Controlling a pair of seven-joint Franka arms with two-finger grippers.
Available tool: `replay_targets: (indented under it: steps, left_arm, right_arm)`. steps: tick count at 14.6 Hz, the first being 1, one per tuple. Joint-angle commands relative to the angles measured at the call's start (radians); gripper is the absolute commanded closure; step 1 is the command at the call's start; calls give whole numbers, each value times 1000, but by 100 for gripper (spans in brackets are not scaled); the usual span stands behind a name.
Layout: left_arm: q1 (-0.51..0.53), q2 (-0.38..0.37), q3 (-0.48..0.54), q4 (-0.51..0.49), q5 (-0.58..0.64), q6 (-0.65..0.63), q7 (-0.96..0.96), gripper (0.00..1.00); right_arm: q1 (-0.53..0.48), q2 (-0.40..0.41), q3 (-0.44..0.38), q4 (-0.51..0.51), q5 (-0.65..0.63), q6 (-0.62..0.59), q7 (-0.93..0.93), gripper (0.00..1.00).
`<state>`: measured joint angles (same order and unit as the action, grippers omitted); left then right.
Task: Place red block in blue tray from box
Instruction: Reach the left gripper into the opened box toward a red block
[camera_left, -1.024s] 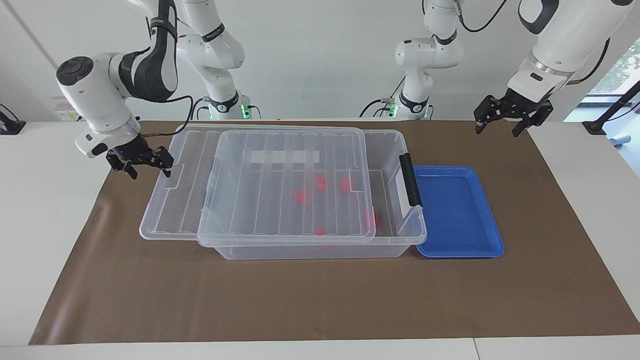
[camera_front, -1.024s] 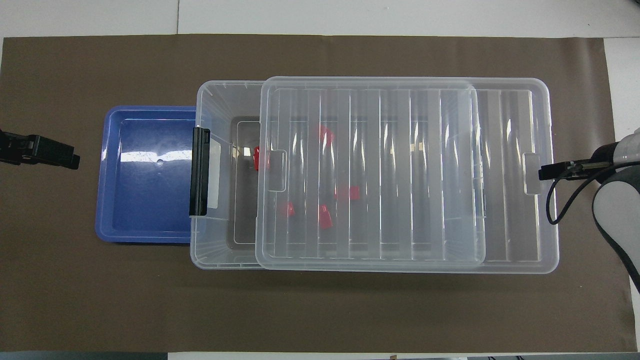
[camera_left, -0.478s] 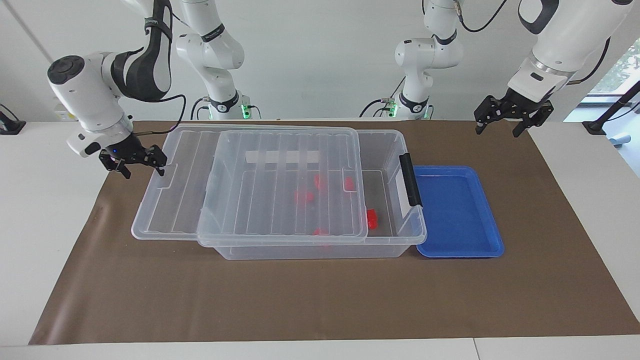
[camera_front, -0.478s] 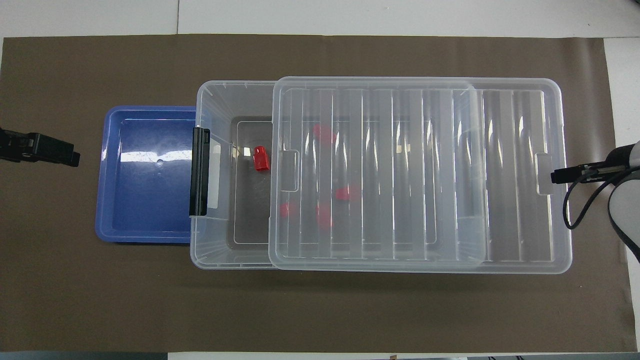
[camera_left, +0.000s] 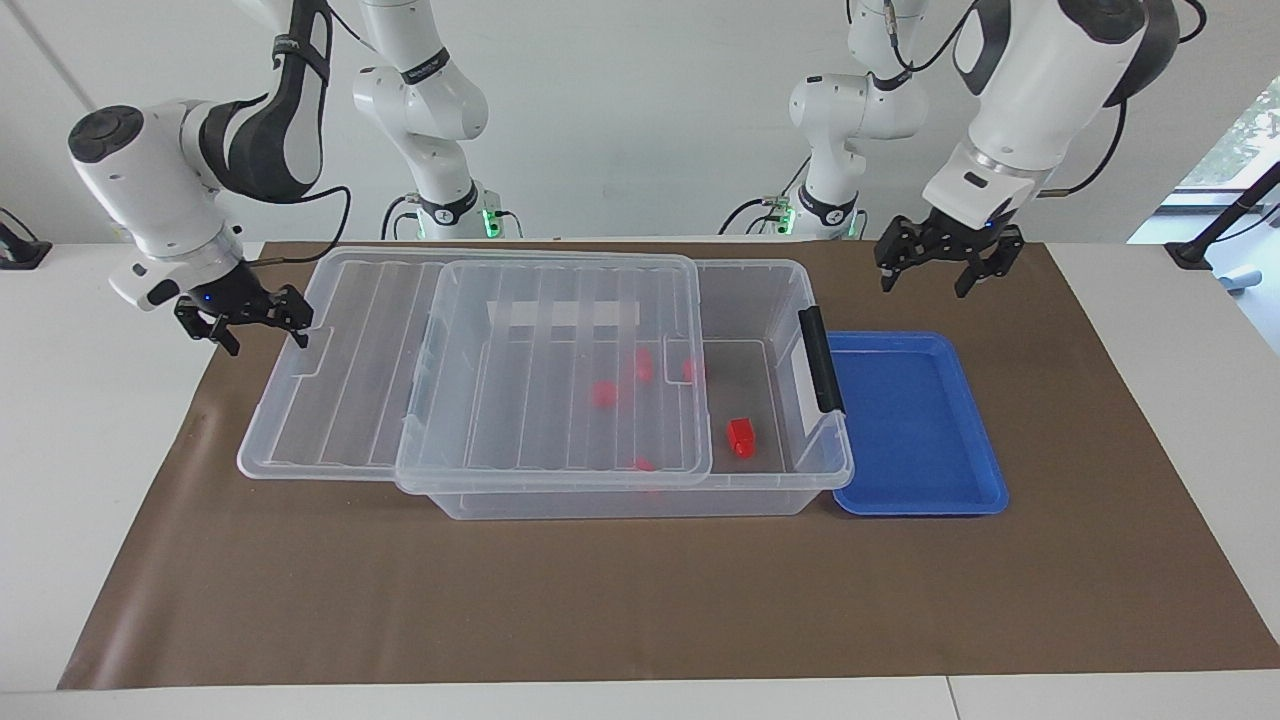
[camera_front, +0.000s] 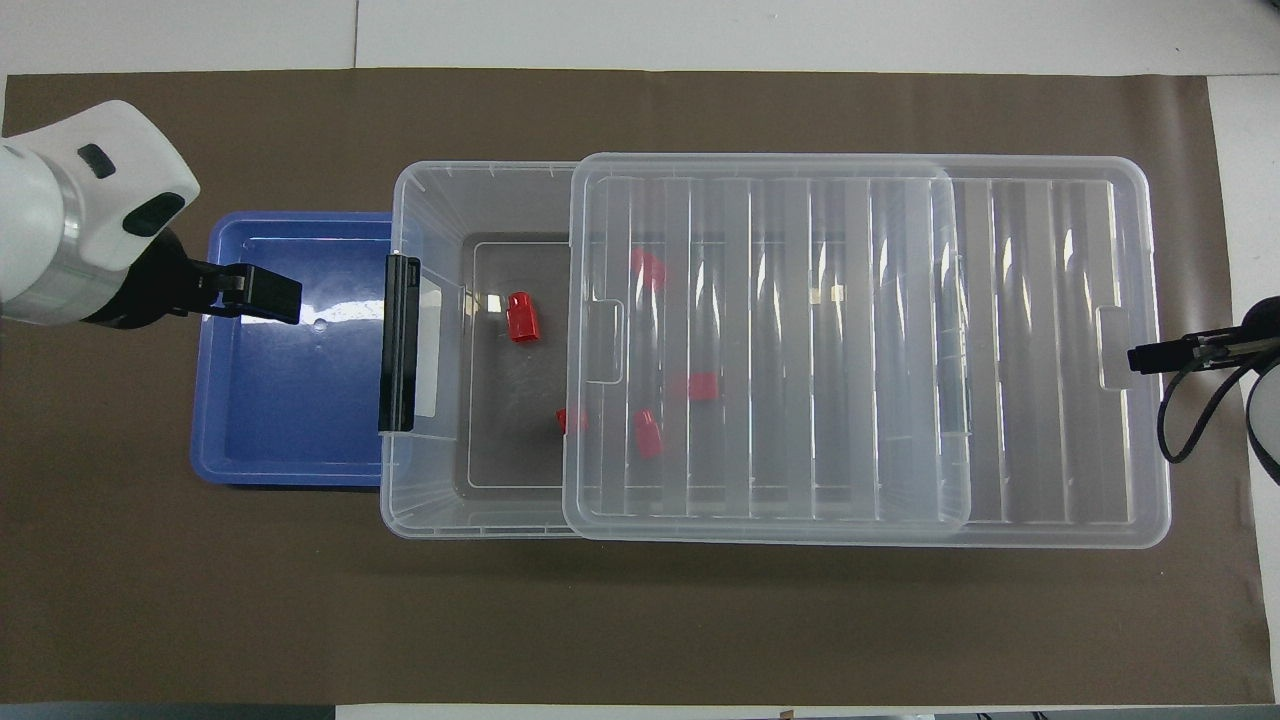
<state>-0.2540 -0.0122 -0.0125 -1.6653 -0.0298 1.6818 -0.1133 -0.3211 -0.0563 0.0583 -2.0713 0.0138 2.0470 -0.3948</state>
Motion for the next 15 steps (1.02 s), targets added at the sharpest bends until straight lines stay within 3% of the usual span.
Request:
replay_targets:
  steps: [1, 4, 7, 12, 15]
  left_arm:
    - [-65, -2, 11, -59, 21, 94, -87, 0]
    - [-149, 20, 11, -154, 21, 241, -196, 0]
    - [-218, 105, 11, -163, 21, 343, -302, 0]
    - [-251, 218, 11, -185, 21, 481, -336, 5]
    - [-251, 250, 11, -209, 21, 559, -351, 5]
  right_arm:
    - [-42, 7, 6, 14, -20, 13, -68, 0]
    - [-61, 9, 6, 13, -20, 19, -104, 0]
    - [-72, 9, 6, 14, -20, 21, -107, 0]
    - [-64, 10, 8, 22, -20, 10, -104, 0]
    - [-26, 16, 11, 95, -20, -57, -93, 0]
